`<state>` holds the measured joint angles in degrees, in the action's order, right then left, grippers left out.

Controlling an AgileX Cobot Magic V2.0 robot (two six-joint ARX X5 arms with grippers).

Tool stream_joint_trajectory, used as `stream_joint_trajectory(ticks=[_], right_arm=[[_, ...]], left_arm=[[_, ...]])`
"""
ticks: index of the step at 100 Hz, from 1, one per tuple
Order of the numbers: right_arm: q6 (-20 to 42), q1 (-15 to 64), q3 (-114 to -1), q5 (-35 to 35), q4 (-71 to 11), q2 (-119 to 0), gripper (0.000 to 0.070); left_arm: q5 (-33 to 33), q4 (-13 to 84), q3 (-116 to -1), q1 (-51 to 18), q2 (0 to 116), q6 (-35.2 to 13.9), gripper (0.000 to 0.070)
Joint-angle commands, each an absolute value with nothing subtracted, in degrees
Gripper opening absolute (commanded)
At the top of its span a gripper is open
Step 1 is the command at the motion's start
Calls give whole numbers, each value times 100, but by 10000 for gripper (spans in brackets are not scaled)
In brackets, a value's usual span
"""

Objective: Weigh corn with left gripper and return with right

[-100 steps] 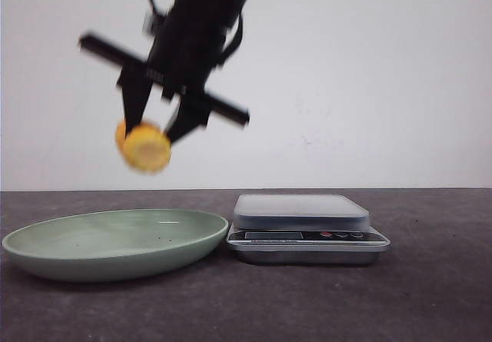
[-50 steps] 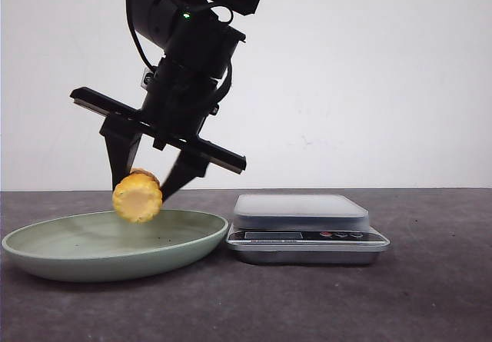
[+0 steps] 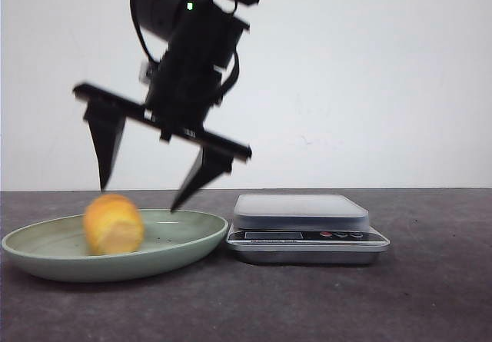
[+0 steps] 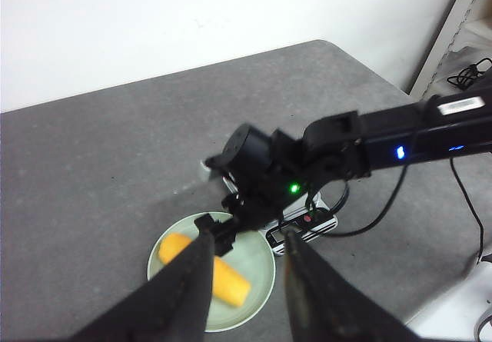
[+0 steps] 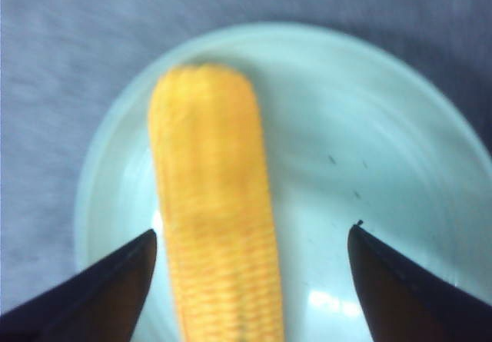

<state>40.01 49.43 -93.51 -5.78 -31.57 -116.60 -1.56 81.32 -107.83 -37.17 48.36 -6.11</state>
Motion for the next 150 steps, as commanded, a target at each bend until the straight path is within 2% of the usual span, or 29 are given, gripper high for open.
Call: stream_joint_trajectory(ticks=[1, 12, 15, 26, 36, 50, 67, 82, 92, 101, 109, 130, 150], right_arm=[[3424, 4984, -9668, -521, -3092, -11485, 514], [2834, 4998, -9839, -261, -3089, -11168, 508], [2663, 5017, -9850, -169, -3072, -11059, 487], [1940, 5127, -9850, 176, -3116, -10586, 296], [1341, 5310, -9848, 607, -3179, -10112, 190], [672, 5688, -9848, 1514, -3068, -9459, 7], [-228, 5918, -9848, 1822, -2985, -8659, 8], [-458, 5898, -9819, 1815, -3048, -7881, 7], [-716, 5824, -9725, 1752, -2910, -7373, 8], [-1201, 5697, -9478, 1361, -2657, -6971, 7], [-1520, 5516, -9135, 989, -2421, -6641, 7], [-1527, 4941, -7935, 882, -1450, -5905, 7], [-1396, 4814, -7811, 943, -1828, -5833, 8]], left_arm=[[-176, 8335, -10888, -3758, 4886, -532, 144], [-320, 8335, -10888, -3758, 4886, -537, 144], [-399, 8337, -10888, -3756, 4886, -537, 144], [-755, 8337, -10886, -3756, 4886, -537, 144], [-921, 8337, -10879, -3758, 4886, -534, 144], [-923, 8335, -10879, -3758, 4882, -454, 144], [-926, 8335, -10879, -3758, 4882, -364, 144], [-926, 8335, -10881, -3756, 4882, -440, 144], [-921, 8335, -10881, -3756, 4880, -939, 144], [-921, 8296, -10881, -3756, 4882, -1601, 145], [-921, 8224, -10881, -3758, 4882, -1743, 145], [-921, 8226, -10892, -3756, 4882, -1741, 145], [-921, 8226, -10892, -3758, 4882, -1741, 145]])
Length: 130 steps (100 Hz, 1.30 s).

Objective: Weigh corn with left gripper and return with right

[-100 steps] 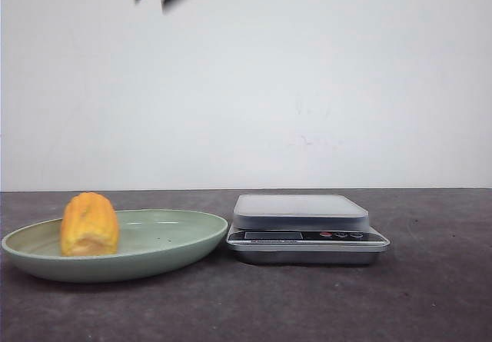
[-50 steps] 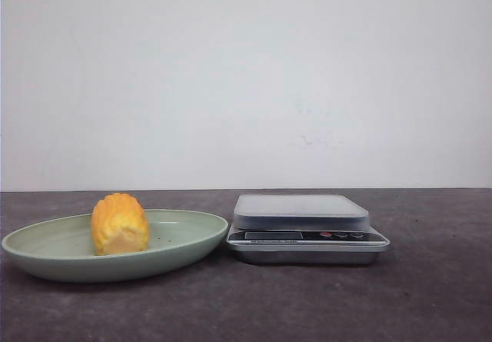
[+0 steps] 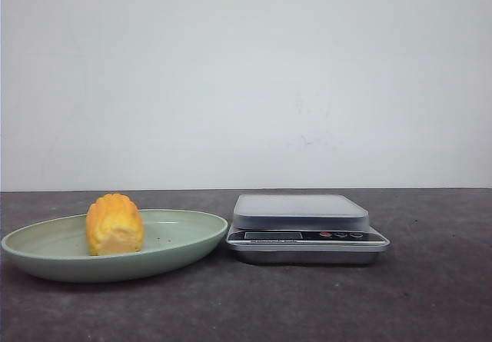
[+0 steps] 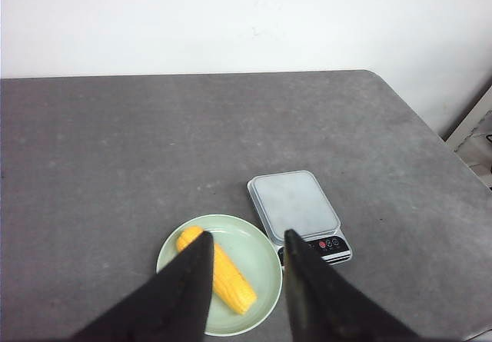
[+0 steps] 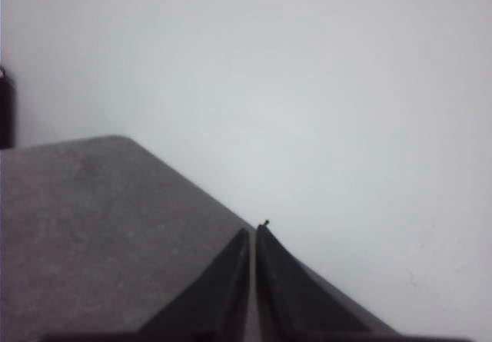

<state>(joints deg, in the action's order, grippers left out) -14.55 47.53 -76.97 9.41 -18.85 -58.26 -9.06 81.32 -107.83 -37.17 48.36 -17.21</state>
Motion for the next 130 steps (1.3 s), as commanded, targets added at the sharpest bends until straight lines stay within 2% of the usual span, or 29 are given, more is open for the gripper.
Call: stream_joint_trajectory(ticks=[1, 66, 79, 86, 93, 100, 109, 120, 130], right_arm=[[-1396, 4814, -7811, 943, -1824, -5833, 7], [-1387, 4799, -7811, 996, -1839, -5826, 9], [-1457, 4473, -7808, 1662, -2276, -5719, 8], [-1717, 4217, -7776, 1603, -2681, -5621, 8], [-1728, 3964, -7634, 1339, -2801, -5487, 8], [-1658, 3701, -7310, 884, -2502, -5282, 9], [-1479, 3406, -6652, 445, -1737, -4954, 9], [-1100, 3085, -5701, 340, -967, -4486, 9], [-735, 2801, -4853, 187, -851, -3990, 8]], left_arm=[[-921, 8224, -10892, -3758, 4882, -1741, 145], [-921, 8224, -10892, -3758, 4882, -1741, 145], [-921, 8224, -10892, -3758, 4882, -1741, 145], [-921, 8226, -10892, -3758, 4882, -1741, 145], [-921, 8224, -10892, -3756, 4882, -1741, 145], [-921, 8224, -10892, -3758, 4882, -1741, 145], [-921, 8224, -10892, -3758, 4882, -1741, 145], [-921, 8226, -10892, -3758, 4882, -1741, 145], [-921, 8226, -10892, -3758, 4882, -1741, 145]])
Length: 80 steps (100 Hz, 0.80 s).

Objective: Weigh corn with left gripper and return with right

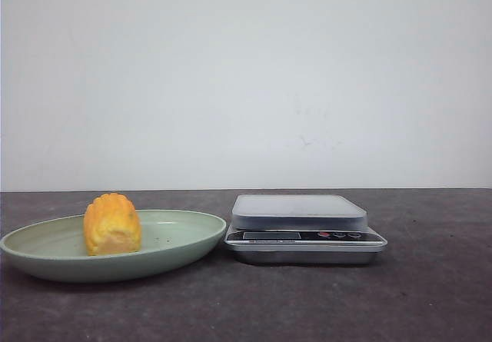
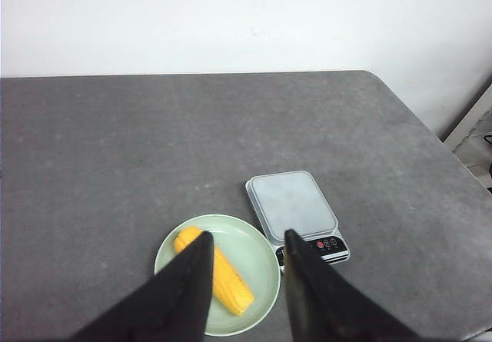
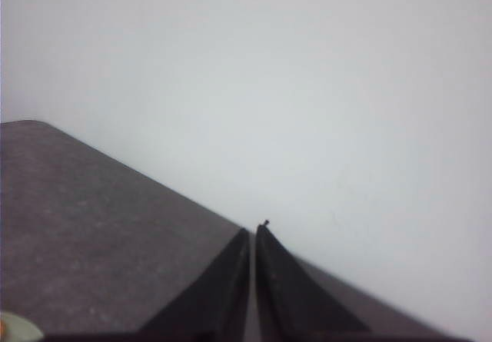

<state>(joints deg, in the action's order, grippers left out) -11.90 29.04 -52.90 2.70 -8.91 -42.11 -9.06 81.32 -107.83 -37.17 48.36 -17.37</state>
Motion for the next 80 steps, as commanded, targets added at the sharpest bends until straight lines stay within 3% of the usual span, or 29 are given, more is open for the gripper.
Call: stream_joint_trajectory(ticks=[1, 25, 45, 62, 80], right_arm=[[-711, 2770, -4768, 169, -854, -3940, 9], [-3, 1957, -2711, 123, -849, -2397, 8], [244, 1216, -1431, 123, -585, -941, 8], [244, 558, -867, -91, -580, -3, 8], [263, 281, -711, -220, -617, -23, 8]], left_arm=[[-921, 8226, -10892, -3758, 4882, -1741, 145], [-921, 8226, -10892, -3758, 4882, -1741, 145], [-921, 8224, -10892, -3758, 4882, -1741, 145], [-921, 8224, -10892, -3758, 4882, -1741, 145], [-921, 8226, -10892, -3758, 4882, -1741, 145]])
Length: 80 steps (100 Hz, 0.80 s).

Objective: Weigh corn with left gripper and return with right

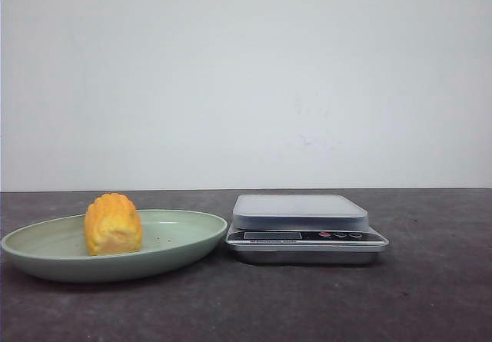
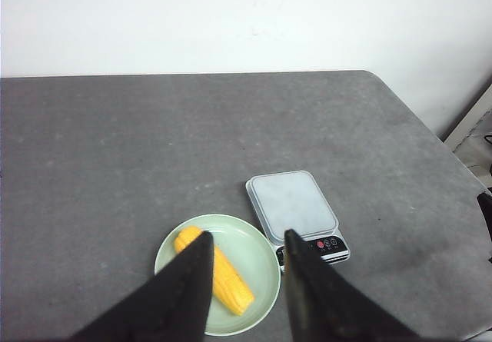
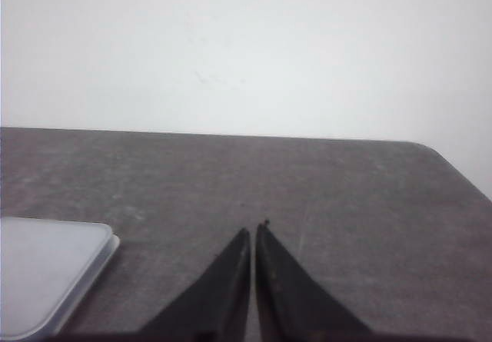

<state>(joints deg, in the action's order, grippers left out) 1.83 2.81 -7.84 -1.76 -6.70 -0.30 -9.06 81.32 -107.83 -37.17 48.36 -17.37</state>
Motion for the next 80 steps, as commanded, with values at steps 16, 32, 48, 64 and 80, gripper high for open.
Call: stream_joint_trajectory(ticks=[16, 32, 48, 64, 80], right_arm=[[351, 314, -434, -572, -613, -21, 8], [456, 386, -274, -954, -622, -21, 8], [456, 405, -198, -1079, -615, -21, 8], [469, 456, -178, -1205, -838, -21, 8], [622, 528, -172, -1208, -1219, -21, 8]], left_arm=[[-921, 8224, -10892, -3758, 4882, -1741, 145], [-921, 8226, -10892, -3758, 4882, -1741, 145], [-921, 8224, -10892, -3758, 4882, -1741, 145], [-921, 8226, -10892, -3758, 4882, -1741, 145], [-921, 8226, -10892, -3758, 4882, -1741, 145]])
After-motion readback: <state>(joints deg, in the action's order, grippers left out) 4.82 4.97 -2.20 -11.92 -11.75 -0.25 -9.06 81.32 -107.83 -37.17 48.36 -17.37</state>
